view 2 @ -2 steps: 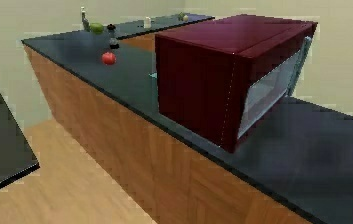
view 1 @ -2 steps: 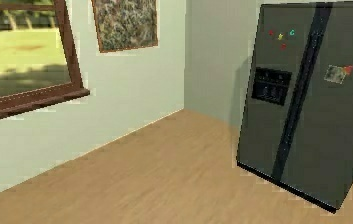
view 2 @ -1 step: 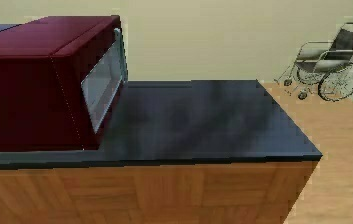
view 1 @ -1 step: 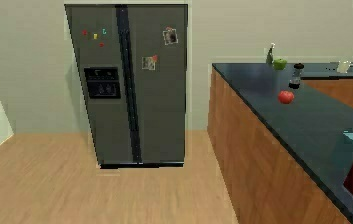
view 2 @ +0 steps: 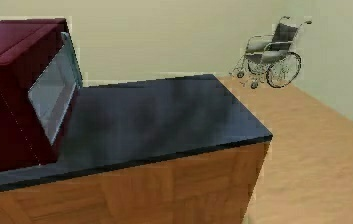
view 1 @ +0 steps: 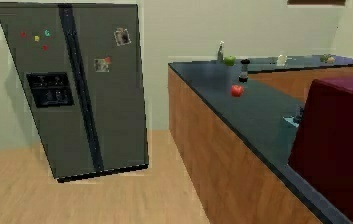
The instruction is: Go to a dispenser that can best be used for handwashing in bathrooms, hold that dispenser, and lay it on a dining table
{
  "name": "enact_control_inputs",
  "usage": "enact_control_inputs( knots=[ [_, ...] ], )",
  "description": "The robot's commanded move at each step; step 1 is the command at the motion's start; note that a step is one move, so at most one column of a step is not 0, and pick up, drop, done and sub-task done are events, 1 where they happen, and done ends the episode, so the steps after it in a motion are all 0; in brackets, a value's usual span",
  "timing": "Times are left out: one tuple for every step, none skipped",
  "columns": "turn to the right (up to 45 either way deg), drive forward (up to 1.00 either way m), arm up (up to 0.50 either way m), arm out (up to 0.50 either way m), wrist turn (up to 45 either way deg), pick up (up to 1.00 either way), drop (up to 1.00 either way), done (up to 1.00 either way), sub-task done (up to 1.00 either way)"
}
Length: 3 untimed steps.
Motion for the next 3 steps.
enact_control_inputs(
  knots=[
    [0.0, 0.55, 0.00, 0.00, 0.0, 0.00, 0.00, 0.00, 0.00],
    [-21.0, 0.00, 0.00, 0.00, 0.0, 0.00, 0.00, 0.00, 0.00],
    [0.0, 0.00, 0.50, 0.00, 0.0, 0.00, 0.00, 0.00, 0.00]
  ],
)
